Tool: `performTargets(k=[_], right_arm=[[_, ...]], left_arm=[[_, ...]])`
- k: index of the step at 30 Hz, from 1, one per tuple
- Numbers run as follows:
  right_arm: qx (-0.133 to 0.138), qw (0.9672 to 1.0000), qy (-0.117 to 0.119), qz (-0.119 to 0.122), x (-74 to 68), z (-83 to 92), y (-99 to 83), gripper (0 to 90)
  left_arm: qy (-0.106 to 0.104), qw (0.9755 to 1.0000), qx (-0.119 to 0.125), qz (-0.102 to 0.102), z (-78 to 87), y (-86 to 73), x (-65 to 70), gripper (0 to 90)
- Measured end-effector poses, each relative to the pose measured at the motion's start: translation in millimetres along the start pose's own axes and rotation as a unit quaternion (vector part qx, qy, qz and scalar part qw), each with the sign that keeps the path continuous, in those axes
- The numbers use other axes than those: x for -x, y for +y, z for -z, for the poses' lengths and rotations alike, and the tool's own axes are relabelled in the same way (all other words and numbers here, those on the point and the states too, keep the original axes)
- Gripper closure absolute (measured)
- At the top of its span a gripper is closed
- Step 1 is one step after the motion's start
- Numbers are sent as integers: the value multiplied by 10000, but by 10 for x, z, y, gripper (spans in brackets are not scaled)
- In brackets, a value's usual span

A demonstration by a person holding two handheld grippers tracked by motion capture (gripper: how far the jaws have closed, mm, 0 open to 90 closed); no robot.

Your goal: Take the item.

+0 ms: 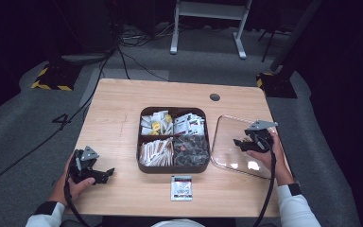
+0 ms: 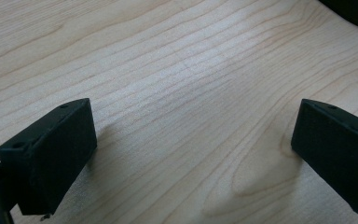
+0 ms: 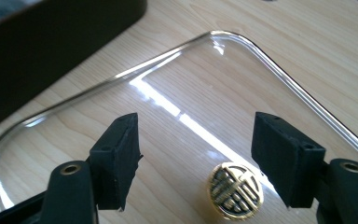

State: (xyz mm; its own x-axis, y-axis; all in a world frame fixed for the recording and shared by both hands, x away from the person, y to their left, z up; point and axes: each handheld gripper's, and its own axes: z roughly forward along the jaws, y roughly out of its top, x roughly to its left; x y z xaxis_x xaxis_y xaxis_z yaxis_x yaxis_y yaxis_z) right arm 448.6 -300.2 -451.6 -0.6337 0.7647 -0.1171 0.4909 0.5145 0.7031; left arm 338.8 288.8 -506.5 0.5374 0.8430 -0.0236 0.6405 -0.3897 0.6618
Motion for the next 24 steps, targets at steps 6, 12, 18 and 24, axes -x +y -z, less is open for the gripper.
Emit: performTargets(k=[6, 12, 18, 24], right_arm=[[-95, 9997, -62, -205, 140, -41, -108, 335], [-110, 9990, 55, -429, 247, -76, -208, 382], [-68, 9977, 231, -641, 309, -132, -283, 411], [-190, 9978, 218, -605, 322, -189, -342, 433]], left_arm=[[-8, 10000, 5, 19, -2, 0, 2, 2], [-9, 10000, 1, 13, -1, 0, 1, 2], [-9, 10000, 0, 12, -1, 0, 0, 2], [-8, 10000, 1, 13, -1, 0, 1, 2]])
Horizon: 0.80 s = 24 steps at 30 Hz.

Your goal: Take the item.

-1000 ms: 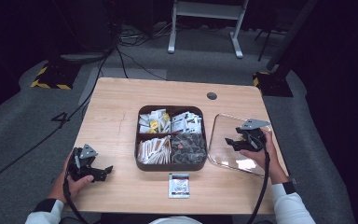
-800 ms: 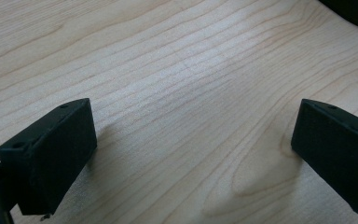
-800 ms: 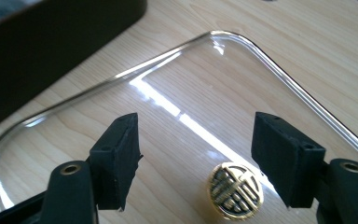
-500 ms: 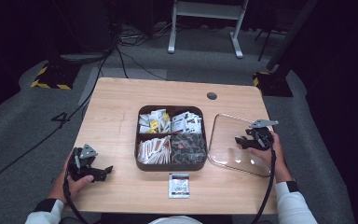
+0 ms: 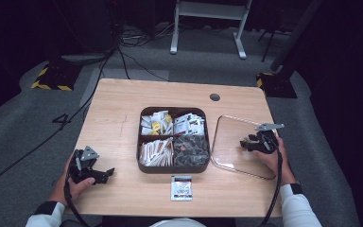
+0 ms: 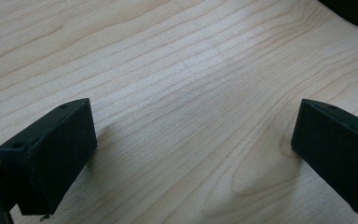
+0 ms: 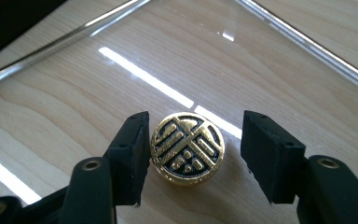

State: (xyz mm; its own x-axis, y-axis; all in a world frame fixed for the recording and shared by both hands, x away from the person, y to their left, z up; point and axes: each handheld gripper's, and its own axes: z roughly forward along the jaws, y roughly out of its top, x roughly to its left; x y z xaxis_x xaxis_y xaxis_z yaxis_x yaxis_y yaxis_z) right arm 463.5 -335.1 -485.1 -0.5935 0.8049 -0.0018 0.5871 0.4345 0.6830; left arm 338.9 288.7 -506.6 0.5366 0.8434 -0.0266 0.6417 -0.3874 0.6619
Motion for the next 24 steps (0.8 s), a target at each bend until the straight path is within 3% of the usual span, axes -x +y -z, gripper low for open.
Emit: performTargets(k=[4, 9, 14, 24], right_arm=[[26, 10000, -7, -24, 9, -21, -24, 450], [132, 9998, 140, 74, -13, -19, -38, 586], [132, 9997, 50, 182, -41, -20, -35, 590], [154, 9999, -6, 75, -36, -17, -33, 592]], left_arm=[[0, 10000, 0, 1, 0, 0, 0, 2], [0, 10000, -1, 1, 0, 0, 0, 2], [-6, 10000, 4, 8, -3, 2, 0, 1], [-14, 10000, -1, -12, -3, 4, -4, 1]])
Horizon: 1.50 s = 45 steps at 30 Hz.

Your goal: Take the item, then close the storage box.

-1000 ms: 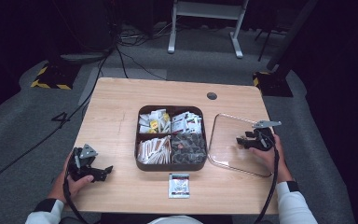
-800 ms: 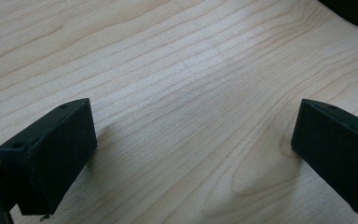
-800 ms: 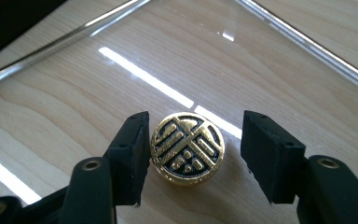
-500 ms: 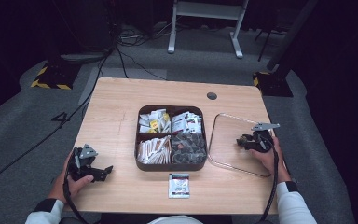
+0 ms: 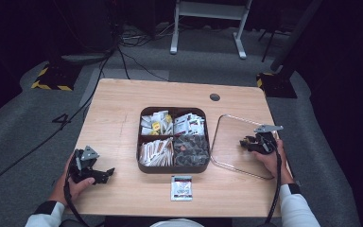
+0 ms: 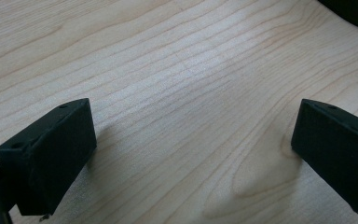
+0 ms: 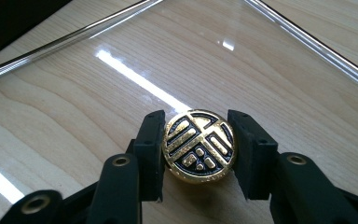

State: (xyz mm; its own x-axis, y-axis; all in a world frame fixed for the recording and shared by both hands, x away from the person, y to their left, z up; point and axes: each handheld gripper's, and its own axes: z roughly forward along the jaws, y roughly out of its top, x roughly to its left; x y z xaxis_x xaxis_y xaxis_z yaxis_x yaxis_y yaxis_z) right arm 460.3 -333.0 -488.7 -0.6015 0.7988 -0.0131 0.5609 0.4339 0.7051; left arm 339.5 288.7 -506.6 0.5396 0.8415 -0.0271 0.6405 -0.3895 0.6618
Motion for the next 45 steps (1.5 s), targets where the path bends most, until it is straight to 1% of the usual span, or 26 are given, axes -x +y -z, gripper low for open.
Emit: performTargets(k=[3, 11, 14, 21, 25, 36, 43, 45], right_arm=[[31, 10000, -15, -22, 13, 26, -5, 593], [310, 9994, -72, -137, 63, 171, 41, 593], [391, 9991, -111, -96, 63, 224, 80, 593], [513, 9985, -140, -118, 56, 287, 134, 593], [536, 9984, -140, -99, 48, 305, 148, 593], [796, 9967, -143, 4, 1, 501, 284, 593], [848, 9963, -94, 141, -69, 561, 387, 593], [917, 9956, -37, 170, -104, 584, 445, 593]], left_arm=[[0, 10000, 12, -11, -3, 1, -1, 1], [5, 10000, 6, 19, -1, 0, 3, 1], [1, 10000, 11, -16, -3, 1, -2, 1], [-4, 10000, 12, -18, -4, 2, -3, 1], [-12, 10000, 12, -16, -6, 4, -3, 1], [-8, 10000, 14, -15, -8, 5, -2, 1], [-4, 10000, 15, -4, -7, 4, 0, 1], [2, 10000, 14, -19, -7, 5, -1, 1]])
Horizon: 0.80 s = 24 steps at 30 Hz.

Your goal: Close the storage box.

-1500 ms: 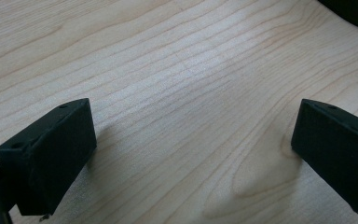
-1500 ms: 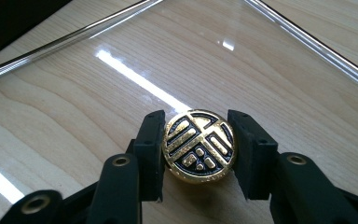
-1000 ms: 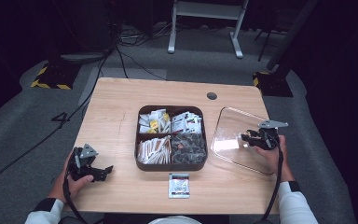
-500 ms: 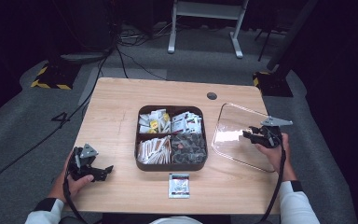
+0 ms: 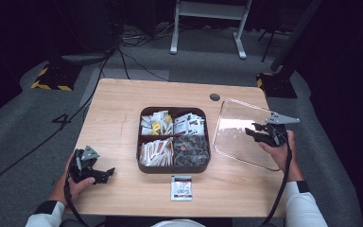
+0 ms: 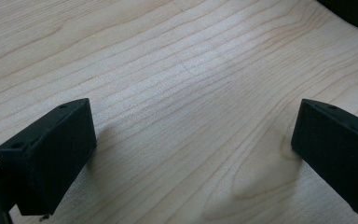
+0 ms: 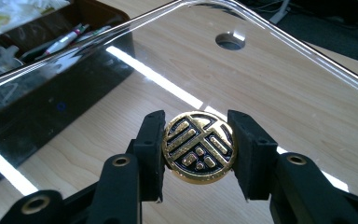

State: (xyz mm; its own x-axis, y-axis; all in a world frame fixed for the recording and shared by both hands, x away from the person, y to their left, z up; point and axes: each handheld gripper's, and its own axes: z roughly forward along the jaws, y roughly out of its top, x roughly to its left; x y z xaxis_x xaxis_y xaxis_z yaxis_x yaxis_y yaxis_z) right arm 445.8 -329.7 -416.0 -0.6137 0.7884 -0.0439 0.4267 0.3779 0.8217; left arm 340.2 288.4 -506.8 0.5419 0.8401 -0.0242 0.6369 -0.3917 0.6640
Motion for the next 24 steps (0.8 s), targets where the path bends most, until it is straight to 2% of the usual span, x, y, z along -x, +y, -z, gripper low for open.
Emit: performTargets(k=[11, 14, 24], right_arm=[[45, 9998, 89, 163, -149, -21, 220, 593], [84, 9996, 213, 176, -214, -64, 322, 593], [54, 9987, 396, 316, -417, -220, 479, 593]], left_arm=[[3, 10000, -1, 2, 0, 0, 1, 1], [3, 10000, 0, 5, 0, 0, 1, 1], [7, 10000, 2, 15, 1, -1, 3, 1]])
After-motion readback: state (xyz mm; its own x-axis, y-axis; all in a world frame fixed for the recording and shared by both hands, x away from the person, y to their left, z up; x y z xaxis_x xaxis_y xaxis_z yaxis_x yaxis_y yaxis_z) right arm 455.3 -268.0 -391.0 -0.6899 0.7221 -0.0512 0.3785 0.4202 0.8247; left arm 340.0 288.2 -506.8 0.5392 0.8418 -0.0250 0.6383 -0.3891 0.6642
